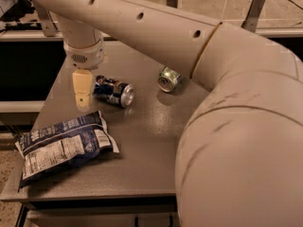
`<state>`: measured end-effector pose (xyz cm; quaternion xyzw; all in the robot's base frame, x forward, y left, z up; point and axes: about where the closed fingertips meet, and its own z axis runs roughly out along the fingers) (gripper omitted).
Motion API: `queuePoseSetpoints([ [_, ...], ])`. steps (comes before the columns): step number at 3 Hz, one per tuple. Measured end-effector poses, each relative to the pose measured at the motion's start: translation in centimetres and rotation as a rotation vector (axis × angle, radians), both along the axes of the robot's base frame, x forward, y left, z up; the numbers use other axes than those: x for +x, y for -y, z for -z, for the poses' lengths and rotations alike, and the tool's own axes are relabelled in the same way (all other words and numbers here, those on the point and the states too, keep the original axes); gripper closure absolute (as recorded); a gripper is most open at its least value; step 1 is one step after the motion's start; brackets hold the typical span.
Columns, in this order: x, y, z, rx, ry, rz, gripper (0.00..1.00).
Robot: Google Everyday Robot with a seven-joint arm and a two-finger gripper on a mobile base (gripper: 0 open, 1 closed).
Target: Place pepsi can upright
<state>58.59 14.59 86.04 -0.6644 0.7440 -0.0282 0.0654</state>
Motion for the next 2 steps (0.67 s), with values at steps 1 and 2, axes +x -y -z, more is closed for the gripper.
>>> queuePoseSetpoints([
  [1, 0.8, 0.9, 1.3, -0.01, -0.013, 0.073, 0.17],
  [2, 1.6, 2.1, 2.9, -0.031, -0.024, 0.146, 0.41],
])
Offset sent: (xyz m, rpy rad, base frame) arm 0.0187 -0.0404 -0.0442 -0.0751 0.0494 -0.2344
